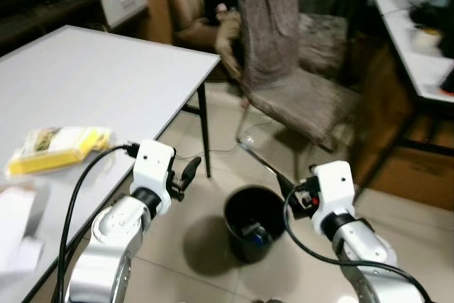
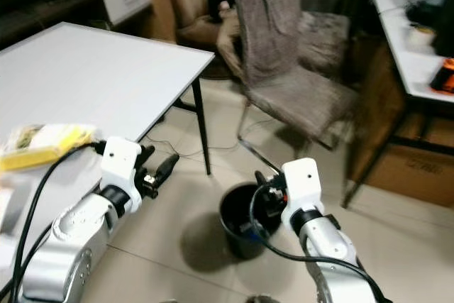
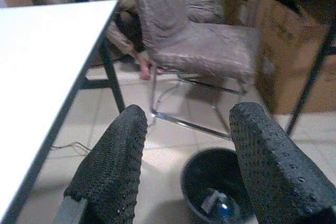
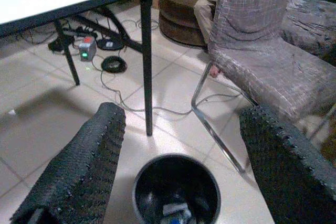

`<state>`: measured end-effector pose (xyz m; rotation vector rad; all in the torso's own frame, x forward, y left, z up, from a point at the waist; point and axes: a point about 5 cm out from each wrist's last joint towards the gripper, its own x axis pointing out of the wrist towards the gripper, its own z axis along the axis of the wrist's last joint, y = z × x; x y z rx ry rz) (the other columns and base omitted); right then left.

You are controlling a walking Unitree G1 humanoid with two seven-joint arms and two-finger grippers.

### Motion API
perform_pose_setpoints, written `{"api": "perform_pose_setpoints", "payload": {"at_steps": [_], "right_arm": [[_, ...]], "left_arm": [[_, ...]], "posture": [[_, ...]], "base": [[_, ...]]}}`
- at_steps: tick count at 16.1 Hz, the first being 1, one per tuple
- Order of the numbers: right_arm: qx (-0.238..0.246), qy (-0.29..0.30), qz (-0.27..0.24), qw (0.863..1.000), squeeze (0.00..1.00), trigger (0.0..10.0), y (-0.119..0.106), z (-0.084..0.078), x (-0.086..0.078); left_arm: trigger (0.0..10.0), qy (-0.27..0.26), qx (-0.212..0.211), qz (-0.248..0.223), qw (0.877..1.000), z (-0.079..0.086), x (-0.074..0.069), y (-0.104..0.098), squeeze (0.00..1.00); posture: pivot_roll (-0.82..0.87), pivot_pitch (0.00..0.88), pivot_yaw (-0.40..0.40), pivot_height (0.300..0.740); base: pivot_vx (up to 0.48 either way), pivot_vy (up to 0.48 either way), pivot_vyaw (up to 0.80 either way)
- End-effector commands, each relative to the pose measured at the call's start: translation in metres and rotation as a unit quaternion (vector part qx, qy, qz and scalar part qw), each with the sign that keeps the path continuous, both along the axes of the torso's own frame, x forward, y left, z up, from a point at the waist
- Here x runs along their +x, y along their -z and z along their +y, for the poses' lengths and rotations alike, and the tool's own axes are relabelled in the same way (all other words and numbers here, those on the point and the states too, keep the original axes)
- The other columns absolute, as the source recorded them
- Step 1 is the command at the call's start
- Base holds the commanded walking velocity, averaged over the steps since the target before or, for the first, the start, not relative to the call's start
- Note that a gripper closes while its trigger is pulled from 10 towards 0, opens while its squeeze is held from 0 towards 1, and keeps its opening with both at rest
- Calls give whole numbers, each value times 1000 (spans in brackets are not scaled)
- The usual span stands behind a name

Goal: Picking trash to rubbish bin

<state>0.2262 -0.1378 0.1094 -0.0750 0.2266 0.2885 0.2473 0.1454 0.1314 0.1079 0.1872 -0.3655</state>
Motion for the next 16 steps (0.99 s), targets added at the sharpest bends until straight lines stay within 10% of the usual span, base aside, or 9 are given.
{"api": "perform_pose_setpoints", "payload": {"at_steps": [1,16], "right_arm": [[-5,-6,-1,1000,0,10000,0,1,1],[-5,-22,13,1000,0,10000,8,4,-2]], "left_arm": [[10000,-11,5,-1,1000,3,0,-1,0],[10000,-19,19,3,1000,4,-8,3,0]], "posture": [[-63,0,-7,740],[-44,0,-26,740]], "base": [[-322,0,0],[-318,0,0]]}}
